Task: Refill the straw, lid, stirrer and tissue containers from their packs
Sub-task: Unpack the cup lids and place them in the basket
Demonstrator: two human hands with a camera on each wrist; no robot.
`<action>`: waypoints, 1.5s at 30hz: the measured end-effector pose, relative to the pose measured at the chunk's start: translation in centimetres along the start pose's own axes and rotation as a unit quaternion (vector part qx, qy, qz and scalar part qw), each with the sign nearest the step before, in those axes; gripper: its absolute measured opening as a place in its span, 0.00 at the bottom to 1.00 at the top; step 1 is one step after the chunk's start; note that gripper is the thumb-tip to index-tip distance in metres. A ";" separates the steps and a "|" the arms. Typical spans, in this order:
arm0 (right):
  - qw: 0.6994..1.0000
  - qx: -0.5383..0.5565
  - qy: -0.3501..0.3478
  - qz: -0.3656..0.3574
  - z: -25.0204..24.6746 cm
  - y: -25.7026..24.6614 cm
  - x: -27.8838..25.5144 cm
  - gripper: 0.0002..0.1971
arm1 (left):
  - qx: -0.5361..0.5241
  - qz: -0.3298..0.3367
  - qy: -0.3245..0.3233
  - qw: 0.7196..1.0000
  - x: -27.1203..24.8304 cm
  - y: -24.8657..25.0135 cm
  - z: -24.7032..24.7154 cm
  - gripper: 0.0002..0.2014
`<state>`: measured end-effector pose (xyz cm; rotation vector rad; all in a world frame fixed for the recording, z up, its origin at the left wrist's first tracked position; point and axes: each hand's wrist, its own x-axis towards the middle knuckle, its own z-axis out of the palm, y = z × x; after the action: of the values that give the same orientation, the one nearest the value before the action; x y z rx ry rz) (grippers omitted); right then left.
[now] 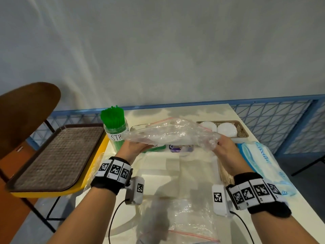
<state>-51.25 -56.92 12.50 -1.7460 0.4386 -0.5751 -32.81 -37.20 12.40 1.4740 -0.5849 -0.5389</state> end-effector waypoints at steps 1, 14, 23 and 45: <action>1.000 -0.021 0.008 0.005 0.0 0.3 -0.6 0.28 | 0.038 0.021 0.007 0.999 -0.3 -0.4 -0.2 0.06; 0.976 -0.153 -0.083 0.133 0.1 11.2 -9.9 0.25 | 0.196 -0.100 -0.039 0.975 -11.2 -9.1 -0.2 0.27; 0.904 -0.347 -0.170 0.186 0.4 14.5 -11.7 0.21 | 0.522 -0.171 -0.059 0.834 -13.2 -12.0 0.4 0.11; 0.766 -0.597 -0.206 -0.125 6.4 18.9 -12.0 0.37 | 0.697 -0.037 -0.371 0.612 -11.4 -17.6 6.5 0.42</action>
<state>-56.98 -49.66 -8.86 -3.1126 0.2415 0.0131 -45.36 -35.10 -5.55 2.7454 -1.9169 -0.8105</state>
